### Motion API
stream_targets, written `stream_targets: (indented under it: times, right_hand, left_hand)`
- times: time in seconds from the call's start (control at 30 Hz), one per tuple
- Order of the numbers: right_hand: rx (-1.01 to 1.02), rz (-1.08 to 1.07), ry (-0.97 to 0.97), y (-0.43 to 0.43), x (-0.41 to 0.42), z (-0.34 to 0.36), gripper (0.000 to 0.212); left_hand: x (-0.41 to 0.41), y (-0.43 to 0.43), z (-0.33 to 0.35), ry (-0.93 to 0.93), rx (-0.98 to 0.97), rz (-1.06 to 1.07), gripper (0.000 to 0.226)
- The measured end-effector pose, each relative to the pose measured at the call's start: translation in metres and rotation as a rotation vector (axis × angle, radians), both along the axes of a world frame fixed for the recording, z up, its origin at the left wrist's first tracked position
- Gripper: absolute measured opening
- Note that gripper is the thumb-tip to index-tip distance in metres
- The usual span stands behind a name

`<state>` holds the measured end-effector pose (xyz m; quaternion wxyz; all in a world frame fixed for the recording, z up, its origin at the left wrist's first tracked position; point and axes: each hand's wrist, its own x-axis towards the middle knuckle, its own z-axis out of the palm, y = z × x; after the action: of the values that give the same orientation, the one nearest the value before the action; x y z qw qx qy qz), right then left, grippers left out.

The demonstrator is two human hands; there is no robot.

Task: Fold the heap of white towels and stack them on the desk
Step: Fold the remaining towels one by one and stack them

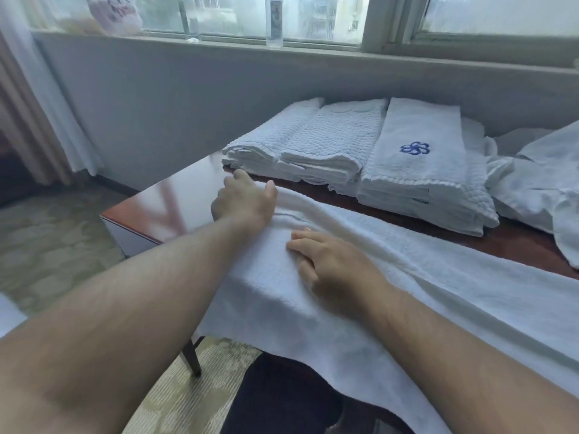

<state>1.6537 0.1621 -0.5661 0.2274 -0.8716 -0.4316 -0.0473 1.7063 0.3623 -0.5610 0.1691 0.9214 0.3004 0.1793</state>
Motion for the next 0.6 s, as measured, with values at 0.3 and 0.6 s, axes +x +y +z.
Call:
stream_targets:
  times: [0.3, 0.6]
  right_hand:
    - [-0.038, 0.142, -0.069, 0.000, -0.009, 0.002, 0.032]
    - [-0.226, 0.201, -0.026, 0.005, -0.003, 0.001, 0.049]
  left_hand:
    - [0.009, 0.011, 0.022, 0.107, -0.244, -0.117, 0.036]
    - [0.010, 0.011, 0.015, 0.068, -0.256, -0.091, 0.022]
